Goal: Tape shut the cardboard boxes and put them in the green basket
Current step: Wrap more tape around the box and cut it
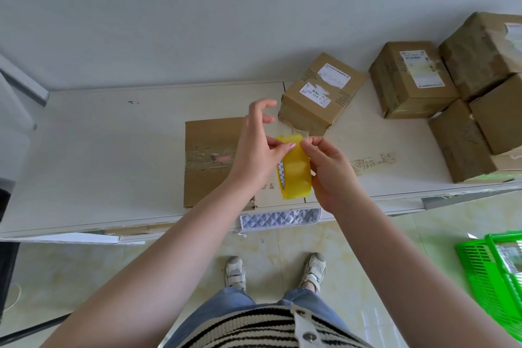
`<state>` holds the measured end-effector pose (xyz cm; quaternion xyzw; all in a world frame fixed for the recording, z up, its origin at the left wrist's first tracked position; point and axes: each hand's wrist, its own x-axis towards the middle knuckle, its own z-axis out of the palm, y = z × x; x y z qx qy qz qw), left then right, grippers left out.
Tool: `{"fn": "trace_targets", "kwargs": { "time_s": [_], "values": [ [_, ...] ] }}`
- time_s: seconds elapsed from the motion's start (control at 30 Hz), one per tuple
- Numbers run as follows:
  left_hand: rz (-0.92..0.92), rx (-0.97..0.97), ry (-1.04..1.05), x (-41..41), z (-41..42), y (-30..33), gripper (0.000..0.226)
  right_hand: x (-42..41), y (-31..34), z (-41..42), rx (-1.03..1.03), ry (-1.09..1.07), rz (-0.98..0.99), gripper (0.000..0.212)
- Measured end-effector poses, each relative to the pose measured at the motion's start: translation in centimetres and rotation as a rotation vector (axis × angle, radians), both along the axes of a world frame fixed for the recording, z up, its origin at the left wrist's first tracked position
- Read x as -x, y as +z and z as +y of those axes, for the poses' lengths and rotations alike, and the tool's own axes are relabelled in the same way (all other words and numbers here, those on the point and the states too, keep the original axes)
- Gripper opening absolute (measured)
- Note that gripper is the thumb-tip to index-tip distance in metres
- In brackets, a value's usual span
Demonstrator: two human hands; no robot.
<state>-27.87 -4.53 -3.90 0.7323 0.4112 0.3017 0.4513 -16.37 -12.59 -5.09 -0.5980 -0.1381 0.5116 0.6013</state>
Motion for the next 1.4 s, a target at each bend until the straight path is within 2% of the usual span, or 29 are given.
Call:
{"fn": "trace_targets", "kwargs": {
  "time_s": [0.17, 0.3, 0.43, 0.63, 0.73, 0.83, 0.9, 0.97, 1.0, 1.1, 1.2, 1.23, 1.33, 1.4],
  "values": [
    [0.046, -0.189, -0.012, 0.3, -0.1, -0.1, 0.029, 0.2, 0.4, 0.5, 0.026, 0.026, 0.023, 0.015],
    [0.040, -0.216, -0.017, 0.6, 0.2, -0.2, 0.022, 0.3, 0.6, 0.9, 0.049, 0.018, 0.018, 0.015],
    [0.053, -0.119, -0.029, 0.6, 0.7, -0.3, 0.015, 0.4, 0.4, 1.1, 0.036, 0.016, -0.051, 0.016],
    [0.015, 0.081, 0.076, 0.4, 1.0, -0.6, 0.004, 0.6, 0.2, 1.4, 0.016, 0.036, -0.270, 0.014],
    [0.001, 0.217, 0.185, 0.3, 1.2, -0.5, 0.014, 0.9, 0.2, 1.6, 0.017, -0.001, -0.397, 0.013],
    [0.048, 0.335, 0.210, 0.1, 1.4, -0.6, 0.016, 1.0, 0.0, 1.8, 0.005, 0.017, -0.581, 0.016],
    [-0.052, 0.485, 0.199, -0.2, 1.2, -0.6, 0.013, 1.1, -0.2, 2.0, 0.004, 0.063, -0.705, 0.018],
    [-0.108, 0.554, 0.218, -0.6, 0.9, -0.7, 0.012, 1.1, -0.4, 2.1, 0.026, 0.094, -0.791, 0.025],
    [-0.111, 0.551, 0.234, -0.6, 0.9, -0.8, 0.012, 0.9, -0.5, 2.1, 0.033, 0.081, -0.776, 0.028],
    [-0.195, 0.641, 0.295, 0.1, 1.3, -1.2, 0.008, -1.0, -0.2, 2.0, 0.065, -0.017, -0.539, 0.038],
    [-0.371, 0.830, 0.328, 1.0, 1.9, -1.2, 0.011, -3.0, -0.5, 2.1, 0.224, 0.052, -0.651, 0.035],
    [-0.421, 0.882, 0.343, 1.1, 2.1, -1.2, 0.012, -3.3, -0.8, 2.1, 0.271, 0.098, -0.606, 0.038],
    [-0.526, 1.039, 0.385, 0.9, 2.1, -1.0, 0.012, -3.0, -1.5, 2.0, 0.332, 0.183, -0.149, 0.034],
    [-0.534, 1.096, 0.388, 0.8, 2.3, -0.9, 0.014, -3.1, -1.5, 1.8, 0.296, 0.141, 0.036, 0.029]
  ]
}}
